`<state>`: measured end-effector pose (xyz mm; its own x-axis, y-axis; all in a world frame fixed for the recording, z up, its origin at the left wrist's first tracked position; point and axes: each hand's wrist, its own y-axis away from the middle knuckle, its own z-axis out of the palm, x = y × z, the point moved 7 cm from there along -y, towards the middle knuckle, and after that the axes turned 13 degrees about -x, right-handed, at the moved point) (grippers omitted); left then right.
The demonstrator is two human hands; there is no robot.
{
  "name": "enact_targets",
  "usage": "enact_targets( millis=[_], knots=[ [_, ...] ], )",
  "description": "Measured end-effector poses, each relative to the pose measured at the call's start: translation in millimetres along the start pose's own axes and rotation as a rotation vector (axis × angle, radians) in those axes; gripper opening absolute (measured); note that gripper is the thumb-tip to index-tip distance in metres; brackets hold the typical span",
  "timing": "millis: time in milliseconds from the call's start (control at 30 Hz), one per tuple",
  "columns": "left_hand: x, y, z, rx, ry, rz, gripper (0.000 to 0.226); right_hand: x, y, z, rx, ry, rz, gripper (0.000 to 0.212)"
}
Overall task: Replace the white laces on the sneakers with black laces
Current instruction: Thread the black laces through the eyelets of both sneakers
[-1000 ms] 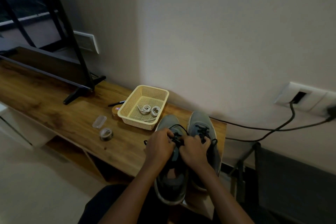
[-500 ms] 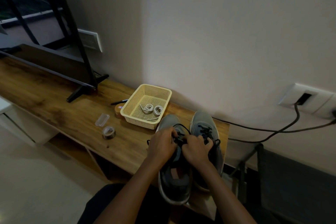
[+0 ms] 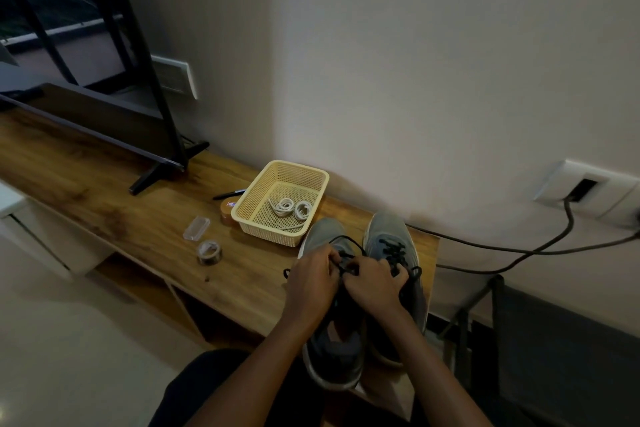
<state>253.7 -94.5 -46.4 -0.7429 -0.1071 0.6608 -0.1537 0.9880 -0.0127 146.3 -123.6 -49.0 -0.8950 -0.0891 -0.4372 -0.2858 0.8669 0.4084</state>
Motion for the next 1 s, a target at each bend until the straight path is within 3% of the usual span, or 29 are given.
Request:
enact_targets(
  millis=[167,333,567,1000],
  knots=[
    [0,1,1,-0.011,-0.013,-0.008,0.01,0,1,-5,0.023,0.016,-0.04,0.031],
    [-9,-8,-15,-0.013,0.019,-0.122,0.013,1,3,-28,0.269,0.335,-0.094,0.027],
    [-17,-13,4,-0.32,-0.022,-0.164,0.023,-8,-9,-23,0.18,0.334,-0.178,0.023],
    [-19,-8,5,-0.432,-0.149,-0.189,0.026,3,-15,-23,0.111,0.297,-0.1,0.023]
  ],
)
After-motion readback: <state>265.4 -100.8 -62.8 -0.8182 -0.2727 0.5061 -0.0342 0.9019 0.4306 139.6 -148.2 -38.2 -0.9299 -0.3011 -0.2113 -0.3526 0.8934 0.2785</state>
